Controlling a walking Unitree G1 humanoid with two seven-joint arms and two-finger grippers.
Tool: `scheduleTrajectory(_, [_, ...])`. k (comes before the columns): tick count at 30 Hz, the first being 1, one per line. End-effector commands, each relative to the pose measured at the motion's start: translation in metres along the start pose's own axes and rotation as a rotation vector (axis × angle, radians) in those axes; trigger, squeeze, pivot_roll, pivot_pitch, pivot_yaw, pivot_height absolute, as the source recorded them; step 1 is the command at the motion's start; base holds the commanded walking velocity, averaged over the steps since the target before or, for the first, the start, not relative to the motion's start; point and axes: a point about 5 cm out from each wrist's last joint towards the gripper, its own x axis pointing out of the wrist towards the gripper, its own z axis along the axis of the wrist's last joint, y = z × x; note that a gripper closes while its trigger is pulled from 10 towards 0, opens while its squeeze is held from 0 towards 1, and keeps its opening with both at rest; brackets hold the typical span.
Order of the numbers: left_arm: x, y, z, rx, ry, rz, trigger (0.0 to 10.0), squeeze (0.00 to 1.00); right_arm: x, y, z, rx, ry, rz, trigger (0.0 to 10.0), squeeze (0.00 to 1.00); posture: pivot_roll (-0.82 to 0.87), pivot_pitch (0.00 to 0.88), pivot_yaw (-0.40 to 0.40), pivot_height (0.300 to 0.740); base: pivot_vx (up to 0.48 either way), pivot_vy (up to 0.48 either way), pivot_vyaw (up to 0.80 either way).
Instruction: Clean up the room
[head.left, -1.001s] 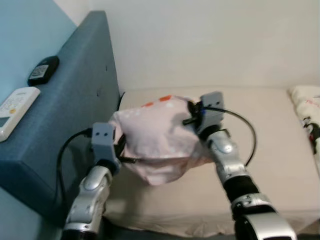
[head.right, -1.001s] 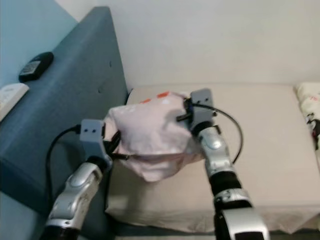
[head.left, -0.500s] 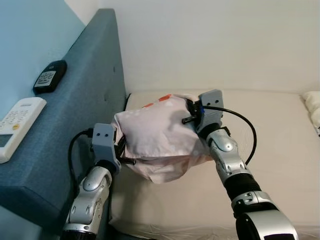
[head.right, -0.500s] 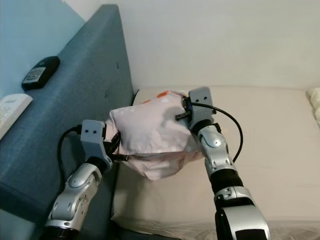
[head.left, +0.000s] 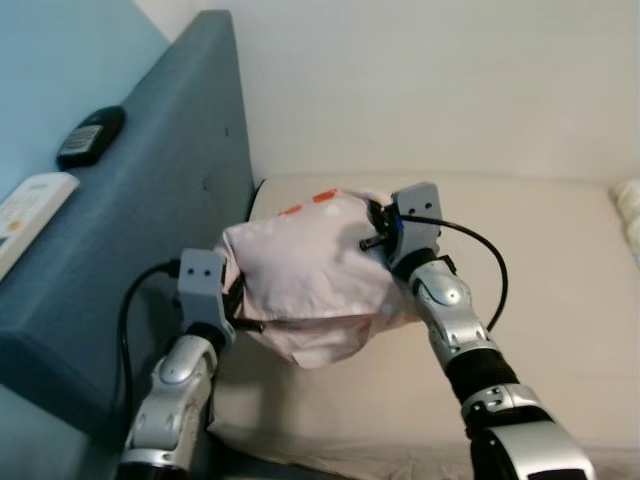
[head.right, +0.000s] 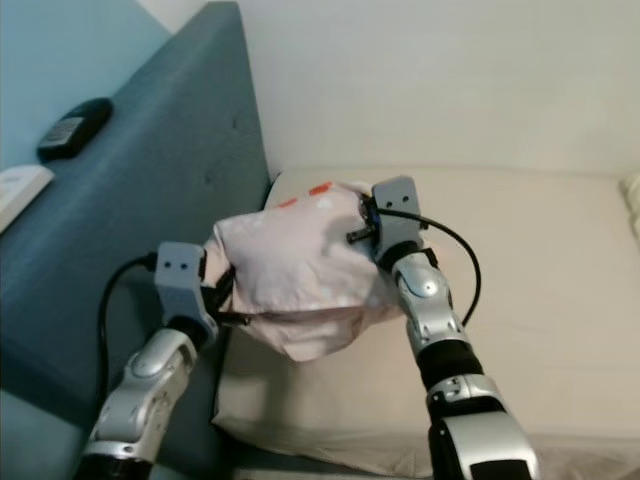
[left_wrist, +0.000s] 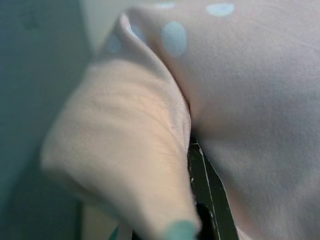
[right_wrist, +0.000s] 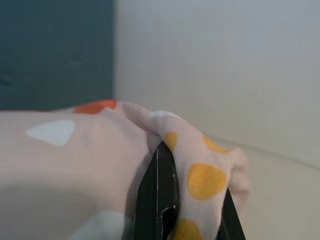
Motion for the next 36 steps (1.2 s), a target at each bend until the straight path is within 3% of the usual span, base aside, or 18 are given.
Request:
scheduleTrajectory(1, [-0.002, 0.0, -0.005, 0.009, 0.028, -0.004, 10.0, 0.0, 0.002, 0.001, 0.005, -0.001, -0.029, -0.007, 10.0, 0.0, 0.06, 0.13, -0.011, 0.74, 0.0, 0.0, 0.0])
scheduleTrajectory(12, [-0.001, -0.003, -0.009, 0.041, 0.053, -0.008, 10.0, 0.0, -0.003, 0.004, -0.006, -0.025, 0.025, 0.003, 10.0, 0.0, 0.06, 0.144, -0.015, 0.74, 0.0, 0.0, 0.0])
scheduleTrajectory(18, [0.005, -0.002, -0.022, 0.177, 0.155, -0.061, 10.0, 0.0, -0.011, 0.012, -0.037, -0.04, 0.246, 0.049, 10.0, 0.0, 0.05, 0.163, -0.015, 0.74, 0.0, 0.0, 0.0])
scheduleTrajectory(20, [0.017, 0.002, -0.025, 0.244, 0.184, -0.055, 10.0, 0.0, -0.01, 0.01, -0.045, -0.029, 0.3, 0.024, 10.0, 0.0, 0.05, 0.17, -0.018, 0.74, 0.0, 0.0, 0.0])
scheduleTrajectory(23, [0.024, 0.004, -0.025, 0.284, 0.19, -0.043, 10.0, 0.0, -0.009, 0.007, -0.047, -0.029, 0.322, 0.005, 10.0, 0.0, 0.06, 0.183, -0.02, 0.74, 0.0, 0.0, 0.0])
scheduleTrajectory(25, [0.049, 0.011, -0.018, 0.376, 0.203, 0.01, 10.0, 0.0, -0.003, -0.002, -0.045, -0.098, 0.362, -0.036, 10.0, 0.0, 0.06, 0.199, -0.022, 0.74, 0.0, 0.0, 0.0])
scheduleTrajectory(26, [0.049, 0.011, -0.018, 0.376, 0.203, 0.01, 10.0, 0.0, -0.003, -0.002, -0.045, -0.098, 0.362, -0.036, 10.0, 0.0, 0.06, 0.199, -0.022, 0.74, 0.0, 0.0, 0.0])
scheduleTrajectory(28, [0.069, 0.016, -0.006, 0.385, 0.207, 0.078, 10.0, 0.0, 0.006, -0.01, -0.035, -0.126, 0.373, -0.075, 10.0, 0.0, 0.06, 0.208, -0.024, 0.74, 0.0, 0.0, 0.0])
scheduleTrajectory(29, [0.069, 0.016, -0.006, 0.385, 0.207, 0.078, 10.0, 0.0, 0.006, -0.01, -0.035, -0.126, 0.373, -0.075, 10.0, 0.0, 0.06, 0.208, -0.024, 0.74, 0.0, 0.0, 0.0])
scheduleTrajectory(30, [0.092, 0.021, 0.028, 0.41, 0.137, 0.199, 10.0, 0.0, 0.026, -0.021, -0.004, -0.172, 0.308, -0.141, 10.0, 0.0, 0.06, 0.216, -0.032, 0.74, 0.0, 0.0, 0.0])
scheduleTrajectory(31, [0.1, 0.023, 0.049, 0.416, 0.082, 0.256, 10.0, 0.0, 0.036, -0.026, 0.014, -0.184, 0.257, -0.171, 10.0, 0.0, 0.06, 0.216, -0.032, 0.74, 0.0, 0.0, 0.0])
scheduleTrajectory(32, [0.1, 0.023, 0.049, 0.416, 0.082, 0.256, 10.0, 0.0, 0.036, -0.026, 0.014, -0.184, 0.257, -0.171, 10.0, 0.0, 0.06, 0.216, -0.032, 0.74, 0.0, 0.0, 0.0])
scheduleTrajectory(34, [0.113, 0.029, 0.105, 0.374, -0.083, 0.387, 10.0, 0.0, 0.057, -0.033, 0.067, -0.153, 0.085, -0.233, 10.0, 0.0, 0.05, 0.212, -0.029, 0.74, 0.0, 0.0, 0.0])
scheduleTrajectory(35, [0.113, 0.029, 0.105, 0.374, -0.083, 0.387, 10.0, 0.0, 0.057, -0.033, 0.067, -0.153, 0.085, -0.233, 10.0, 0.0, 0.05, 0.212, -0.029, 0.74, 0.0, 0.0, 0.0])
scheduleTrajectory(36, [0.116, 0.034, 0.141, 0.334, -0.199, 0.452, 10.0, 0.0, 0.068, -0.033, 0.102, -0.108, -0.04, -0.244, 10.0, 0.0, 0.05, 0.21, -0.026, 0.74, 0.0, 0.0, 0.0])
